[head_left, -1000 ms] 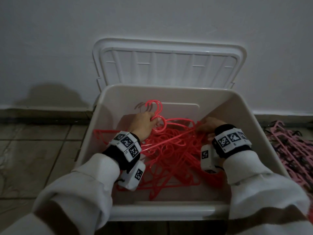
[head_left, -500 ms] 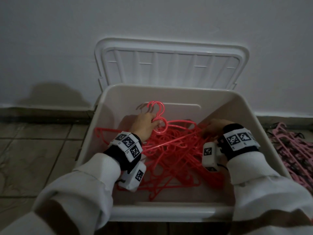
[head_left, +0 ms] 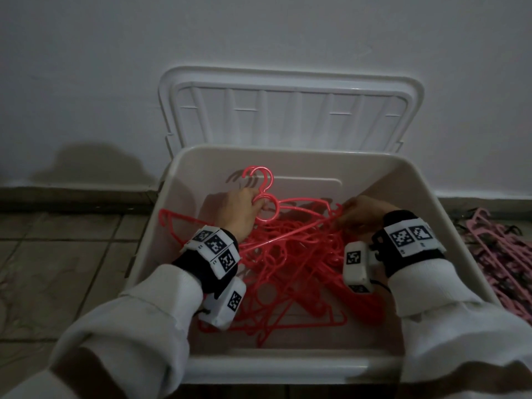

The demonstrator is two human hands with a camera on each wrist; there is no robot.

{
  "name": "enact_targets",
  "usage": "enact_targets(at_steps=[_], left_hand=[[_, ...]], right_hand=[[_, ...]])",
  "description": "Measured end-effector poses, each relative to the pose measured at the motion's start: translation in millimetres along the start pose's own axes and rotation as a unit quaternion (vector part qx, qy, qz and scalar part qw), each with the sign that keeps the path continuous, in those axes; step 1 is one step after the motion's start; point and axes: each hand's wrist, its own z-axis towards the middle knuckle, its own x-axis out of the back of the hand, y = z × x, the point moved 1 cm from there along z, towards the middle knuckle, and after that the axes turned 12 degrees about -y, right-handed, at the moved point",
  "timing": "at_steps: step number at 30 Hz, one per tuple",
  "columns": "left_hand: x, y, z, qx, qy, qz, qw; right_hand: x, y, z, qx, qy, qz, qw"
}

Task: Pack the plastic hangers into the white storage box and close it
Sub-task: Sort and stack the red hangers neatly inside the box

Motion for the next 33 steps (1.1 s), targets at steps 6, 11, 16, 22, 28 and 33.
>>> enact_targets(at_steps=[6, 11, 16, 22, 28, 33], left_hand=[[0.3, 0.0, -0.3, 0.008, 0.017, 0.011, 1.000], [0.8, 2.4, -2.6, 0.006, 0.022, 0.011, 1.000], [6.1, 6.6, -6.9, 0.020, 0.003, 0.098, 0.995], [6.1, 6.8, -8.7, 0.013, -0.036, 0.107, 0.994], [4.5, 4.4, -7.5, 0.032, -0.045, 0.119, 0.991], [2.0, 3.1, -5.9, 0.040, -0.059, 0.117, 0.991]], right_hand=[[-5.8, -0.6, -3.1, -0.019, -0.024, 0.037, 0.999], [-5.6, -2.1, 0.9, 0.000, 0.032, -0.079, 0.996], [-4.0, -0.4, 2.1, 0.008, 0.021, -0.123, 0.992], [-5.7, -1.0, 7.3, 0.021, 0.050, -0.175, 0.983], [-2.9, 0.9, 7.9, 0.021, 0.034, -0.203, 0.978], [-5.8, -0.6, 4.5, 0.009, -0.011, -0.234, 0.972]])
